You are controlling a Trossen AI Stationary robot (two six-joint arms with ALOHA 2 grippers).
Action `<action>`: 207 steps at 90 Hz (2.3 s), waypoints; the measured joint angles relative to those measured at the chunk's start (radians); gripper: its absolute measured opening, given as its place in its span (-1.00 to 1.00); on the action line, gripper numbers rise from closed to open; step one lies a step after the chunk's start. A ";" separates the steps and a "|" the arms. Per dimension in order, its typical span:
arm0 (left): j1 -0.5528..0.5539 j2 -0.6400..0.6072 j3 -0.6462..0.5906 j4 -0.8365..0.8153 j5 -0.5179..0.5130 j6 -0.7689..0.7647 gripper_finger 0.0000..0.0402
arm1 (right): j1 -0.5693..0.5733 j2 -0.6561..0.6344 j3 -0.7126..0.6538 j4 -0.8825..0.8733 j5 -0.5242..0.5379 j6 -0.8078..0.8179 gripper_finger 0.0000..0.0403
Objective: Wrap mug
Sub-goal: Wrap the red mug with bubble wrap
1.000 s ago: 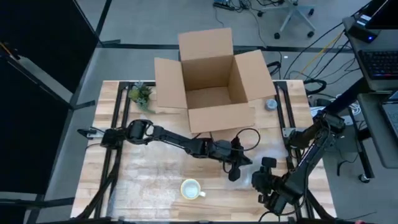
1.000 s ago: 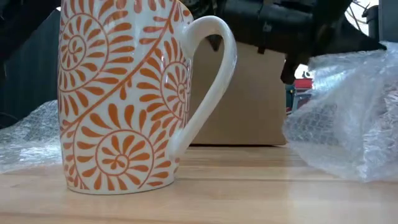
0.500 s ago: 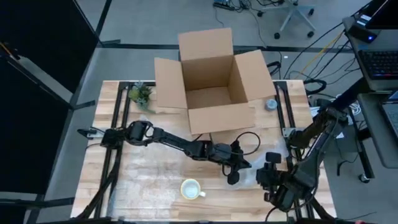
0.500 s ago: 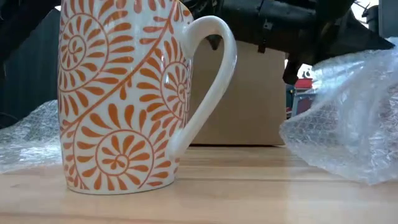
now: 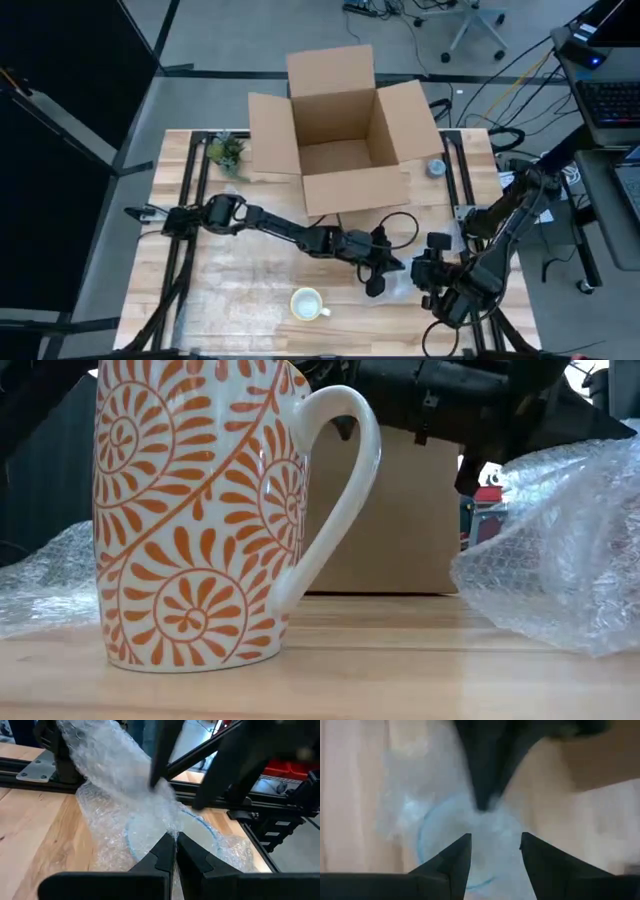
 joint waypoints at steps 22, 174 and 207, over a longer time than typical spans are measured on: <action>-0.001 0.002 -0.002 -0.003 0.002 -0.001 -1.00 | -0.001 0.000 -0.092 0.182 -0.064 -0.018 -0.23; 0.023 -0.230 0.002 -0.678 -0.394 0.065 -1.00 | -0.092 -0.004 -0.157 0.239 -0.166 -0.061 -0.23; 0.012 0.008 0.000 -0.334 -0.093 0.024 -1.00 | -0.093 -0.004 -0.157 0.240 -0.160 -0.069 -0.23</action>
